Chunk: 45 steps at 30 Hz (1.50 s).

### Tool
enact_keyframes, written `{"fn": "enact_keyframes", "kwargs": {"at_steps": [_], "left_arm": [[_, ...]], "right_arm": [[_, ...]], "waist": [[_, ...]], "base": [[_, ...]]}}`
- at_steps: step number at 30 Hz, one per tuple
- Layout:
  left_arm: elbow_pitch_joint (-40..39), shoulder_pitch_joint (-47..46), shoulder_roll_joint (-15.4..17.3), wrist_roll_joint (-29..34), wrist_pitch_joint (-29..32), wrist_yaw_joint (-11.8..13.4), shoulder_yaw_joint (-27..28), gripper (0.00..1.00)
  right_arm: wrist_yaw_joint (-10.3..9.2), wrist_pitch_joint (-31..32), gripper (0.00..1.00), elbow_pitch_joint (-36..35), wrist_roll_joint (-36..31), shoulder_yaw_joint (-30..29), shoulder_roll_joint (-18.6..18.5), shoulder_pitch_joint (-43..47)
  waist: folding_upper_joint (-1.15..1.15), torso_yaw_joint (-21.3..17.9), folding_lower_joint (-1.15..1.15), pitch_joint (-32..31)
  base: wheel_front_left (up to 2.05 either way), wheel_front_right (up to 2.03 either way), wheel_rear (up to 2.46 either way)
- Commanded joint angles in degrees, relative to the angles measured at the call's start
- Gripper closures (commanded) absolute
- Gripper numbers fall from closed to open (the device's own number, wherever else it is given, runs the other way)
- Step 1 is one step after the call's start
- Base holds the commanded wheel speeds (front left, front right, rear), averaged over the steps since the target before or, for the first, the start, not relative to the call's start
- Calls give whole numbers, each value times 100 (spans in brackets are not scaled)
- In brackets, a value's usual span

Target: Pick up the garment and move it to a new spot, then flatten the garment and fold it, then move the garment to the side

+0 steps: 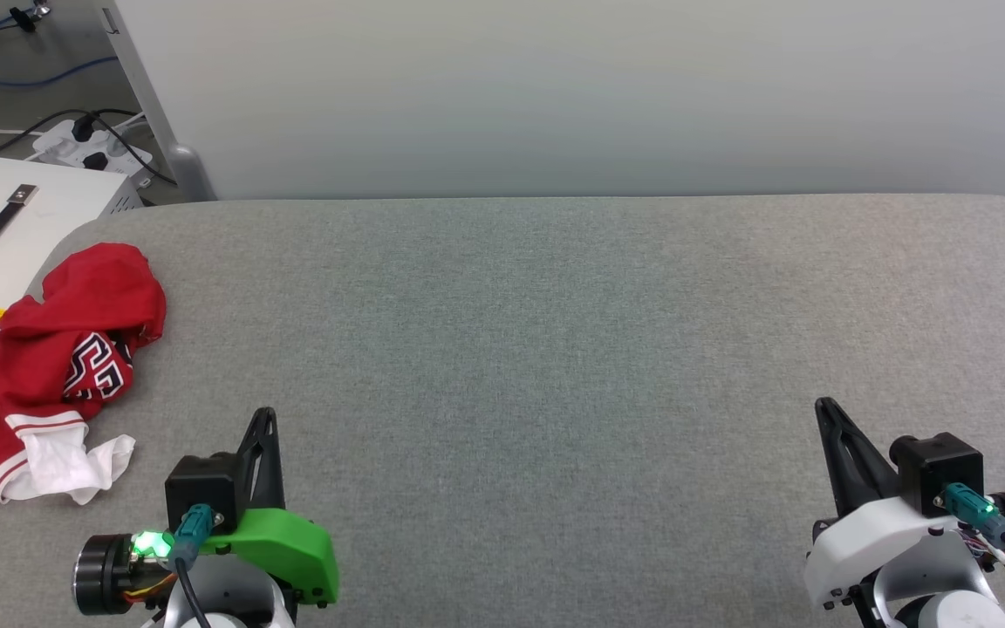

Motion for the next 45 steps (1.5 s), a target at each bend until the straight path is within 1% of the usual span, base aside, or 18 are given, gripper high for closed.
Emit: {"fn": "enact_keyframes", "kwargs": {"at_steps": [1, 40, 41, 45], "left_arm": [[-13, -101, -25, 57, -4, -23, 4, 100], [-13, -101, -25, 57, -4, -23, 4, 100], [0, 0, 0, 0, -1, 2, 0, 0], [0, 6, 1, -1, -6, 7, -2, 0]], "right_arm": [[-4, 16, 100, -9, -55, 4, 0, -92], [-4, 16, 100, -9, -55, 4, 0, -92], [0, -1, 0, 0, 0, 0, 0, 0], [0, -6, 0, 1, 13, -5, 0, 3]], "waist": [[0, 0, 0, 0], [0, 0, 0, 0], [0, 0, 0, 0], [0, 0, 0, 2]], "base": [[0, 0, 0], [0, 0, 0], [0, 0, 0], [0, 0, 0]]}}
